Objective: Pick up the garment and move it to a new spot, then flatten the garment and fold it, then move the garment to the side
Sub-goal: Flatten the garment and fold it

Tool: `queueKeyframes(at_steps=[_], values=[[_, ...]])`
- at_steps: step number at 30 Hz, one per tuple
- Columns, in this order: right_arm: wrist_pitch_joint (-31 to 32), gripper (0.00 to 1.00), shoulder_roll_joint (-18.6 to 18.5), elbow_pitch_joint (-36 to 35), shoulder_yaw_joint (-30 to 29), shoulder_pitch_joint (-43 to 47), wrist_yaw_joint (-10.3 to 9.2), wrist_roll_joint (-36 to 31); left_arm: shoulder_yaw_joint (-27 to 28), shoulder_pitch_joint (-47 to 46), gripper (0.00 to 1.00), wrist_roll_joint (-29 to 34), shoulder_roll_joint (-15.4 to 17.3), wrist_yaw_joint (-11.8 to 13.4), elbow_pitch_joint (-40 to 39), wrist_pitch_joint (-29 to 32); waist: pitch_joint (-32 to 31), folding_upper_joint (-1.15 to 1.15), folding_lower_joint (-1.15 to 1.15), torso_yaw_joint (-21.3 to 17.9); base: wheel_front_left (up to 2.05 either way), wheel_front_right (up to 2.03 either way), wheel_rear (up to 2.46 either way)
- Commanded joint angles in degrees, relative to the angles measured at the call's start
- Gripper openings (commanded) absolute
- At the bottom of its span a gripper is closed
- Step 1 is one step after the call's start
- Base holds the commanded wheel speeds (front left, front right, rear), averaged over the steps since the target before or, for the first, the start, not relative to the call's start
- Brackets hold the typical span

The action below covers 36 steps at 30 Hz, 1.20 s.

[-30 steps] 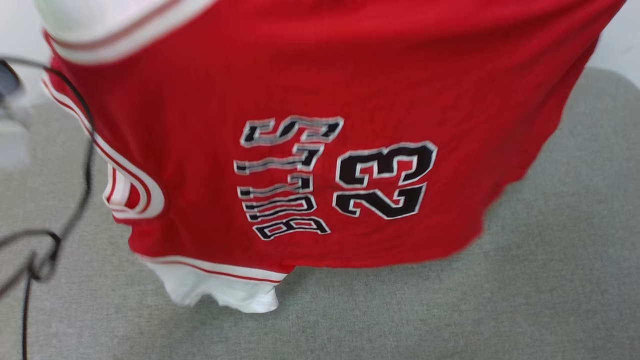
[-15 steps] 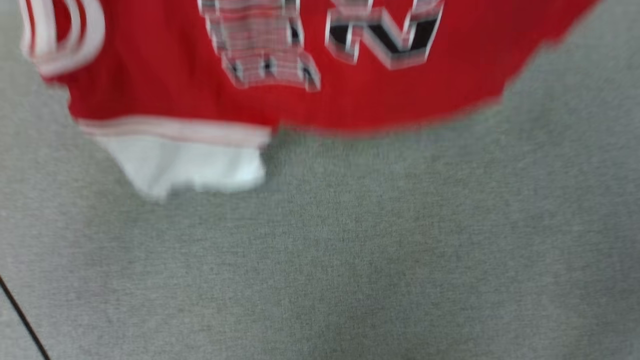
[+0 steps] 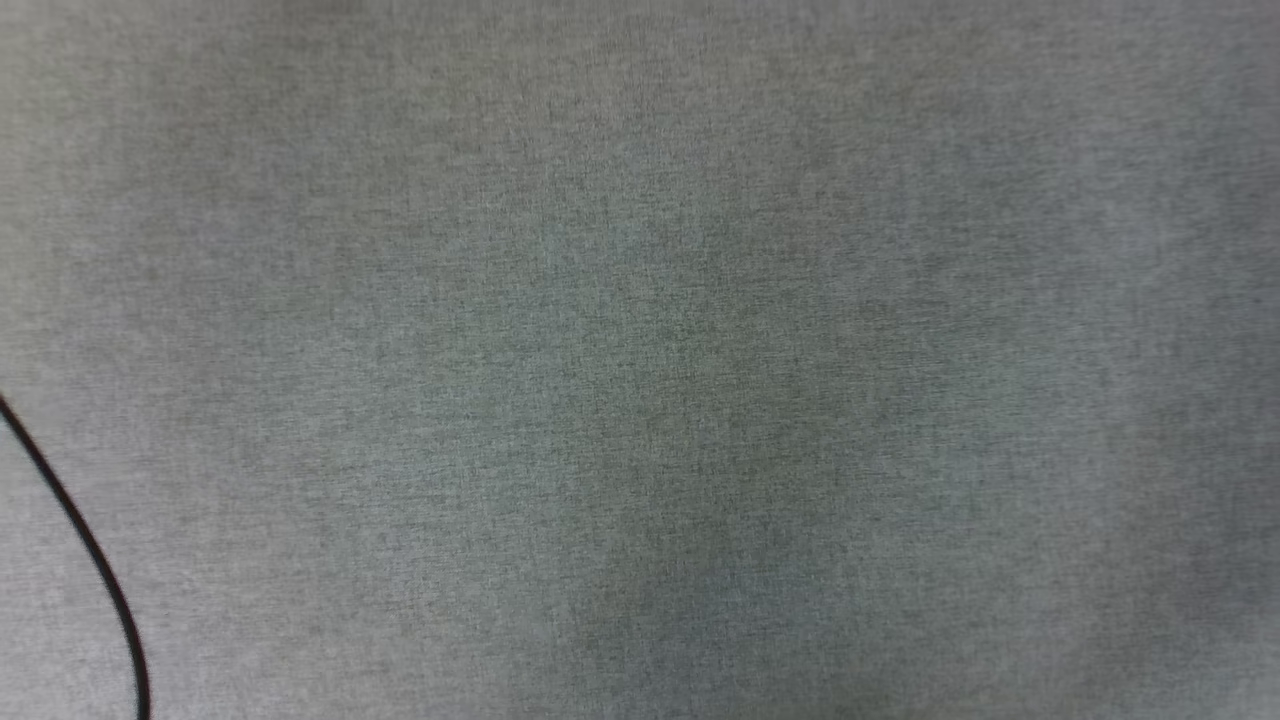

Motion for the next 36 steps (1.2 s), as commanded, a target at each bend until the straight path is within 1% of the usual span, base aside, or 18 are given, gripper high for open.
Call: queueKeyframes(at_steps=[1, 5, 9, 16, 21, 23, 24, 28, 32, 36], values=[[-1.9, 0.00, 0.8, 2.0, 0.3, -0.6, -0.02, -0.6, -0.3, -0.1, 0.00, 0.2, -0.6, -0.5, 1.7, -1.4, 1.1, 0.00, -0.01, 0.2, 0.00, 0.00, 0.00], [-6.3, 0.00, 2.0, 6.9, 1.9, 1.1, -0.02, -1.2, -1.3, 4.3, 0.00, -0.5, -2.1, -2.0, 5.3, -4.8, 1.3, 0.00, -0.01, 0.6, 0.00, 0.00, 0.00], [-9.8, 0.00, 2.8, 10.6, 3.6, 5.5, -0.02, -0.5, -3.1, 11.9, 0.00, -1.8, -4.2, -3.3, 7.3, -7.7, -0.1, 0.00, -0.01, 1.4, 0.00, 0.00, 0.00], [-13.9, 0.00, 2.7, 13.9, 7.1, 17.5, -0.03, 2.0, -6.6, 30.9, 0.00, -4.0, -7.4, -4.3, 6.2, -12.1, -5.3, 0.00, -0.01, 2.8, 0.00, 0.00, 0.00], [-14.8, 0.00, 1.6, 13.6, 8.7, 28.3, -0.02, 5.4, -9.0, 45.1, 0.00, -5.0, -8.0, -4.2, 3.4, -13.3, -10.5, 0.00, -0.01, 3.9, 0.00, 0.00, 0.00], [-14.7, 0.00, 0.9, 13.0, 9.3, 33.0, -0.02, 6.9, -10.4, 50.7, 0.00, -5.0, -7.7, -4.2, 2.1, -13.0, -12.8, 0.00, -0.01, 4.2, 0.00, 0.00, 0.00], [-14.7, 0.00, 0.9, 13.0, 9.3, 33.0, -0.02, 6.9, -10.4, 50.7, 0.00, -5.0, -7.7, -4.2, 2.1, -13.0, -12.8, 0.00, -0.01, 4.2, 0.00, 0.00, 0.00], [-13.7, 0.00, -0.5, 11.4, 9.9, 42.3, -0.02, 10.4, -11.9, 61.4, 0.00, -6.2, -6.8, -3.5, -0.5, -12.0, -17.3, 0.00, -0.01, 4.8, 0.00, 0.00, 0.00], [-12.4, 0.00, -1.6, 9.3, 9.6, 51.1, -0.02, 14.4, -12.8, 71.8, 0.00, -7.4, -4.7, -2.7, -3.1, -10.3, -21.1, 0.00, -0.01, 5.0, 0.00, 0.00, 0.00], [-10.8, 0.00, -2.9, 6.9, 8.6, 58.5, -0.02, 17.5, -11.8, 81.0, 0.00, -10.4, -2.8, -1.8, -6.1, -9.3, -23.9, 0.00, -0.01, 5.3, 0.00, 0.00, 0.00]])
